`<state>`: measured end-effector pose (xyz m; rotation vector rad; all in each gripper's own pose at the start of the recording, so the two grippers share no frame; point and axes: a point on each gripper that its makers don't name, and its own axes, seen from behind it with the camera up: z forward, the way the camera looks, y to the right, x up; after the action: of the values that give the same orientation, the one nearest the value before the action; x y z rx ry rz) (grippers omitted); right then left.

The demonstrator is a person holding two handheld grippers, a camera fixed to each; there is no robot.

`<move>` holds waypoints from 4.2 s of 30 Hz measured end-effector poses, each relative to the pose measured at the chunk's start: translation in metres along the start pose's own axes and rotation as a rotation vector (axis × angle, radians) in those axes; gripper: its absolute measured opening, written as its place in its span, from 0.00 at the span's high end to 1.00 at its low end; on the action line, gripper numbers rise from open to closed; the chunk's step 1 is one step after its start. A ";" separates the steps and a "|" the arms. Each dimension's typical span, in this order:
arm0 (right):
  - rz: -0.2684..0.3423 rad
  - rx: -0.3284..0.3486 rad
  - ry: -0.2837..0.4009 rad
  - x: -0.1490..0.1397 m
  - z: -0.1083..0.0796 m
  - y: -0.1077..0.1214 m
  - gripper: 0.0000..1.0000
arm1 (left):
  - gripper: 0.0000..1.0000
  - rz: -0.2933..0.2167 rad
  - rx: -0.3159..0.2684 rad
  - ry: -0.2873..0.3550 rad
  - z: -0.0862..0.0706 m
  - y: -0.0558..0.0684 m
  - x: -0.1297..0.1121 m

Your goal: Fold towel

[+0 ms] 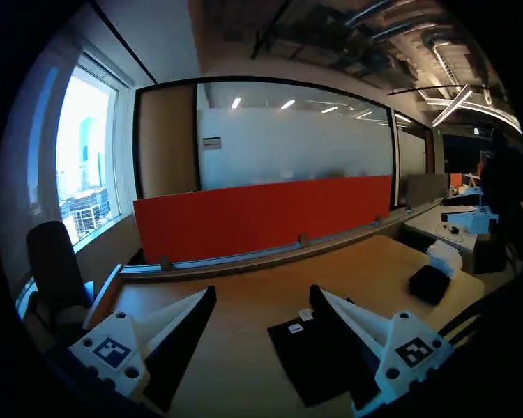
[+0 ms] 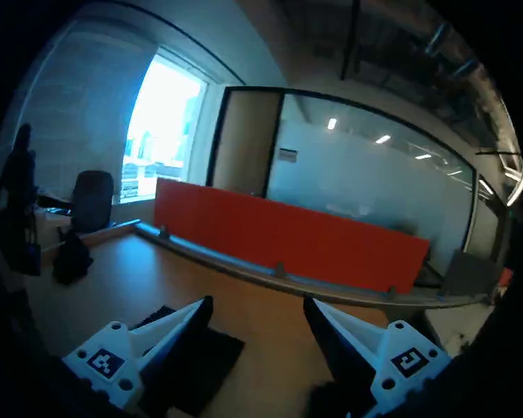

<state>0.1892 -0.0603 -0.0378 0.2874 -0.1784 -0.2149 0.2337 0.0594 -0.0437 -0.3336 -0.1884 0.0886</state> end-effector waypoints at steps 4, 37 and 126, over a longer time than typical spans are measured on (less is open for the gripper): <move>-0.040 0.033 -0.021 -0.002 0.005 -0.007 0.00 | 0.01 0.009 -0.024 -0.014 0.005 0.004 -0.004; -0.001 0.182 -0.202 -0.128 0.032 -0.068 0.00 | 0.00 0.095 -0.135 -0.227 0.047 0.043 -0.151; 0.028 0.386 -0.626 -0.360 0.015 -0.132 0.69 | 0.48 0.106 -0.270 -0.698 0.044 0.111 -0.363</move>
<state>-0.1845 -0.1031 -0.1146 0.5959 -0.8486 -0.2378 -0.1363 0.1354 -0.1015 -0.5748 -0.8794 0.2854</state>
